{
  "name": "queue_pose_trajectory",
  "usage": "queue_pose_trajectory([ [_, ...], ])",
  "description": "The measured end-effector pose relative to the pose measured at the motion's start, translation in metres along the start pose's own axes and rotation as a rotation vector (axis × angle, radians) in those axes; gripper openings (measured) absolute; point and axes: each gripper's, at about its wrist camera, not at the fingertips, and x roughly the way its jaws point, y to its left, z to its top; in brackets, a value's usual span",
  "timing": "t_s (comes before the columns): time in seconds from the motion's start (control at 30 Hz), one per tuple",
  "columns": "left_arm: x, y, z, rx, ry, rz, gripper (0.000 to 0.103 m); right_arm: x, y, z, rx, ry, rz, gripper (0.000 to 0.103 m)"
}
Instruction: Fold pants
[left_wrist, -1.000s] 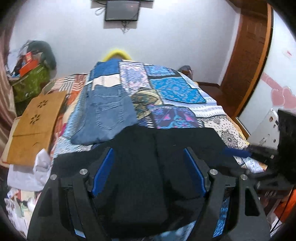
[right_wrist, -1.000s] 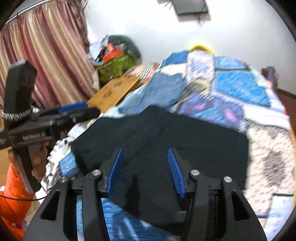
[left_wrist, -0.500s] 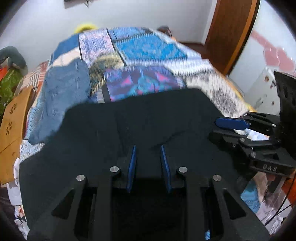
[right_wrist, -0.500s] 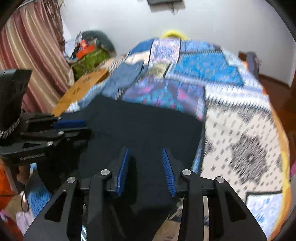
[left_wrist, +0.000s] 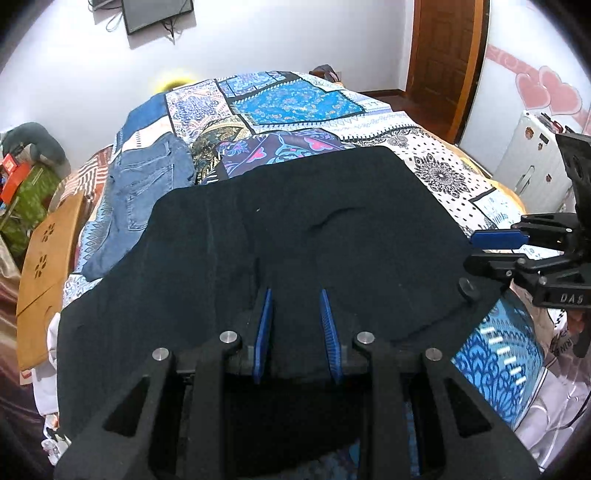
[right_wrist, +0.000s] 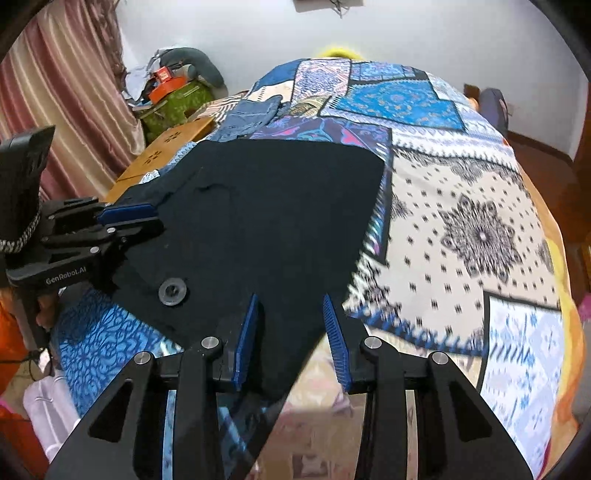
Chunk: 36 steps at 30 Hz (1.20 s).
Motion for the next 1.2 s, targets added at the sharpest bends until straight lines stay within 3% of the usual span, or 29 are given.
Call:
queue_pose_trajectory([
  [0.07, -0.007, 0.003, -0.003, -0.009, -0.001, -0.002, 0.028, -0.003, 0.001, 0.001, 0.008, 0.01, -0.006, 0.034],
  [0.23, -0.036, 0.024, -0.009, -0.059, -0.041, 0.072, 0.028, -0.015, 0.011, 0.014, 0.001, -0.002, -0.069, 0.035],
  [0.33, -0.064, 0.059, -0.017, -0.169, -0.083, 0.093, 0.031, -0.025, 0.024, 0.026, -0.022, -0.051, -0.05, 0.037],
  [0.43, -0.087, 0.089, -0.028, -0.253, -0.127, 0.145, 0.055, -0.032, 0.042, 0.041, -0.068, -0.106, -0.039, 0.045],
  [0.5, -0.105, 0.114, -0.041, -0.332, -0.163, 0.194, 0.082, -0.032, 0.054, 0.049, -0.095, -0.13, -0.026, 0.046],
  [0.57, -0.115, 0.133, -0.052, -0.398, -0.176, 0.22, 0.091, -0.029, 0.067, 0.058, -0.122, -0.152, -0.016, 0.048],
  [0.67, -0.119, 0.167, -0.076, -0.515, -0.153, 0.223, 0.091, -0.018, 0.084, 0.067, -0.164, -0.169, -0.012, 0.056],
  [0.9, -0.099, 0.212, -0.128, -0.714, -0.055, 0.13, 0.091, 0.025, 0.12, 0.077, -0.206, -0.074, 0.088, 0.056],
  [1.2, -0.059, 0.237, -0.171, -0.959, 0.038, -0.091, 0.091, 0.079, 0.137, 0.068, -0.263, 0.063, 0.076, 0.056],
])
